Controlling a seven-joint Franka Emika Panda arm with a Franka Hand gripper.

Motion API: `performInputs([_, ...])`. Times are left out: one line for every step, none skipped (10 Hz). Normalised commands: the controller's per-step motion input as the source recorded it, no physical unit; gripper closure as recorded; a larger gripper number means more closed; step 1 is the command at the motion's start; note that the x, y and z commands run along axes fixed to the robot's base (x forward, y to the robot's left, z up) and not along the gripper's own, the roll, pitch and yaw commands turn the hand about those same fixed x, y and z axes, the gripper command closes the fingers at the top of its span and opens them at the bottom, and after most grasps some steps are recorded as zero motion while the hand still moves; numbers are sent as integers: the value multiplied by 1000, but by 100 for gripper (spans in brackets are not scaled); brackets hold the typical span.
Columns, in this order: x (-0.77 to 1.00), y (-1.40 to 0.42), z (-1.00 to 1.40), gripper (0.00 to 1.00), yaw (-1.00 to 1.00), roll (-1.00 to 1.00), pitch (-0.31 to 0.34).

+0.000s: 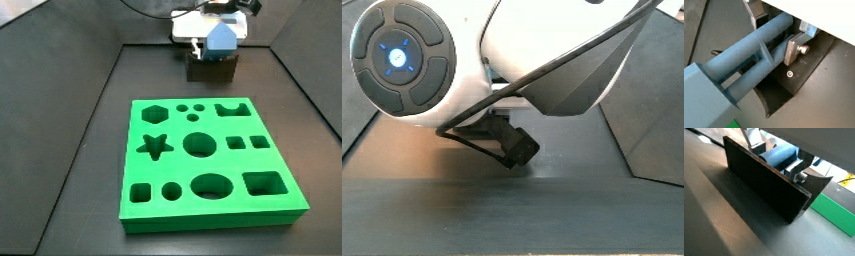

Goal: Pick up the 3 prong object. Move up. Place the 3 prong object on the fixture. Regrasp the 3 prong object. Move to above the board. Insert the 3 prong object.
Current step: Place the 3 prong object on the fixture, then regrasp the 3 prong object.

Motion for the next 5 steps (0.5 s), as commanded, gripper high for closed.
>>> performInputs([0, -500, -167, 100, 0, 0, 0])
performInputs([0, 0, 0, 0, 0, 0, 0])
performInputs([0, 0, 1000, 0, 75, -7, -50])
performInputs([-9, -1, 1000, 0, 81, -4, -42])
performInputs([-31, -3, 1000, 0, 86, 7, -30])
